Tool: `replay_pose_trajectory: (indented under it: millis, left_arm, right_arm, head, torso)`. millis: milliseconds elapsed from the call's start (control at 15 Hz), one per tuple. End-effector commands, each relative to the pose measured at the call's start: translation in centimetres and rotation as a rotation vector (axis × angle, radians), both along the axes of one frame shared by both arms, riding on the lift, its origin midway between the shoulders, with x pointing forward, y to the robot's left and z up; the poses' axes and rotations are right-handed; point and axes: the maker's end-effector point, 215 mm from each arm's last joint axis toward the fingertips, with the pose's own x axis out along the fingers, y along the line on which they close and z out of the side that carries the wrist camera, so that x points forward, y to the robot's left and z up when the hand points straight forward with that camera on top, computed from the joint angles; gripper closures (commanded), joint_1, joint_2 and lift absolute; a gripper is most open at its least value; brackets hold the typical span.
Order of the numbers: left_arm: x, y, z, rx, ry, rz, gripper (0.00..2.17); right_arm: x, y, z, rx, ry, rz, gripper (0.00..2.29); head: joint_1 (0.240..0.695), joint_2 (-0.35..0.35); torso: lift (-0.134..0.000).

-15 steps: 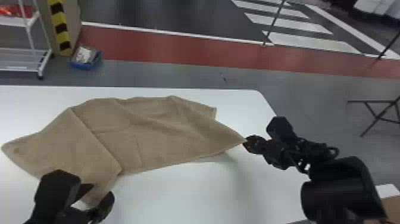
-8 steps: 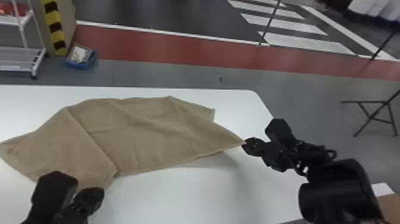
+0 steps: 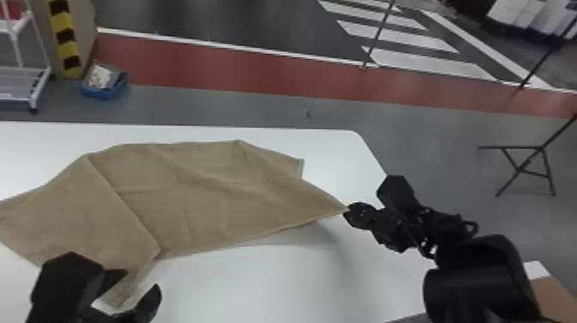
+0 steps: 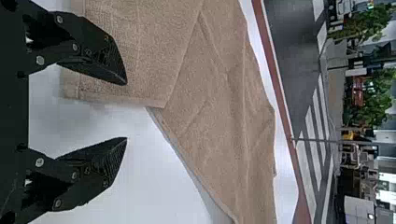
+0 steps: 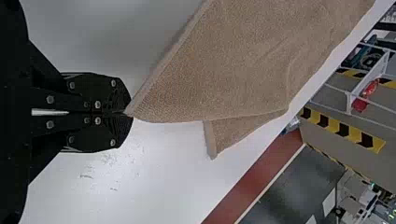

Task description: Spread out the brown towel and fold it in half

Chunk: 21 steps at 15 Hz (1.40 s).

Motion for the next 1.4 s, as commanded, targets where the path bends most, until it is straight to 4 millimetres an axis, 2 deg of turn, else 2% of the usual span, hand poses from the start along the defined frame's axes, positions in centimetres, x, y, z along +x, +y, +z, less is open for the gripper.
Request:
replay_pose_trajectory:
  millis: [0,200,333,400,467,533,667,733,800,1067,1200,1333]
  left_arm:
    - [-0.5,-0.8,-0.9,0.01,0.024,-0.017,0.51]
    - [-1.2,-1.1,-1.7,0.023,0.05,-0.033,0.51]
    - [-0.9,-0.4,-2.4,0.075,0.044,-0.025,0.51]
    - [-1.0,0.1,-2.8,0.089,0.059,-0.013,0.67]
    - [-1.0,0.7,-3.0,0.098,0.067,-0.001,1.03]
    - [-0.7,1.4,-3.0,0.113,0.06,0.022,1.29]
    - [-0.8,3.7,-3.5,0.154,0.082,0.072,1.43]
    - [-0.6,4.5,-3.3,0.161,0.081,0.091,1.83]
    - [-0.3,5.2,-3.0,0.171,0.071,0.114,2.01]
    - [0.8,7.7,-0.7,0.166,0.03,0.155,2.07]
    - [1.7,9.8,2.1,0.145,-0.01,0.186,2.07]
    - [2.1,11.8,5.2,0.119,-0.039,0.221,2.07]
  right_arm:
    - [-0.4,-0.1,-0.1,-0.002,0.002,-0.004,1.15]
    - [-0.4,0.3,0.0,-0.003,-0.002,-0.004,1.15]
    - [-0.4,0.9,0.2,0.005,-0.007,-0.004,1.15]
    - [-0.4,0.9,0.2,0.006,-0.006,-0.005,1.15]
    - [-0.4,1.0,0.1,0.006,-0.005,-0.005,1.15]
    - [-0.4,0.9,0.2,0.006,-0.006,-0.006,1.15]
    - [-0.5,0.7,0.6,0.005,-0.012,-0.013,1.15]
    - [-0.4,0.7,1.0,0.002,-0.019,-0.015,1.15]
    - [-0.5,0.7,1.0,0.001,-0.019,-0.013,1.15]
    - [-0.1,0.5,2.5,-0.003,-0.056,-0.032,1.15]
    - [0.4,0.2,3.5,-0.002,-0.079,-0.051,1.15]
    - [1.5,0.1,5.6,-0.004,-0.135,-0.077,1.15]
  head:
    - [0.695,-0.35]
    - [0.695,-0.35]
    - [0.695,-0.35]
    - [0.695,-0.35]
    - [0.695,-0.35]
    - [0.695,-0.35]
    - [0.695,-0.35]
    - [0.695,-0.34]
    - [0.695,-0.331]
    - [0.695,-0.288]
    - [0.695,-0.276]
    - [0.695,-0.26]
  torso:
    - [-0.123]
    - [-0.123]
    - [-0.123]
    - [-0.123]
    - [-0.123]
    - [-0.123]
    - [-0.123]
    - [-0.123]
    - [-0.123]
    - [-0.123]
    - [-0.123]
    - [-0.123]
